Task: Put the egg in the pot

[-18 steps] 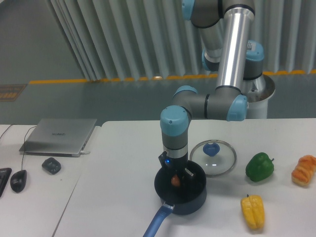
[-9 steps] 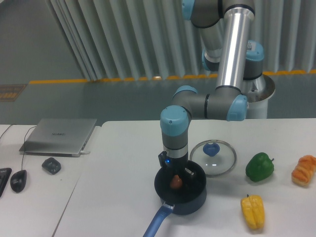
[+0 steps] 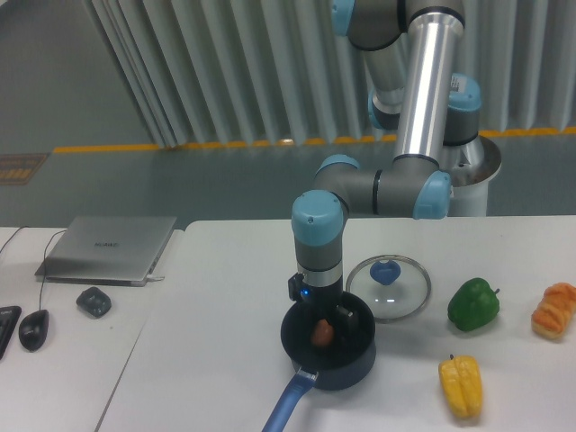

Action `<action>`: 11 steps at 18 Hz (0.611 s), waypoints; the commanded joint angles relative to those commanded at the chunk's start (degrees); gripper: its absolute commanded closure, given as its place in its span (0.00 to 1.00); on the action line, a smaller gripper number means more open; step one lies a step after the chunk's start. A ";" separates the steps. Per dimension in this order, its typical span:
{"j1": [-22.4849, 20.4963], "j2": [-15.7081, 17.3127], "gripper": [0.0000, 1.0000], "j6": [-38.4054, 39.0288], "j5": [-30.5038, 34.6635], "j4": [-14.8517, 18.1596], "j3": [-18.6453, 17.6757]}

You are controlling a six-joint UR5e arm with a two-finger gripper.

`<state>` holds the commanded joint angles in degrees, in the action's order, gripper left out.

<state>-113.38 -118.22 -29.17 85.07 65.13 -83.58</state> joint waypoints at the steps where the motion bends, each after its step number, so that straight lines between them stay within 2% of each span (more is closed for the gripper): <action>1: -0.09 0.61 0.00 -1.58 0.44 0.00 -0.09; 3: -0.09 1.67 0.00 -5.70 0.79 0.26 -0.09; 8: -0.17 2.90 0.00 -10.10 1.94 0.44 0.18; 11: -0.09 3.52 0.00 -13.71 5.70 0.53 0.26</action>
<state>-113.47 -114.70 -42.88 90.78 65.65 -83.32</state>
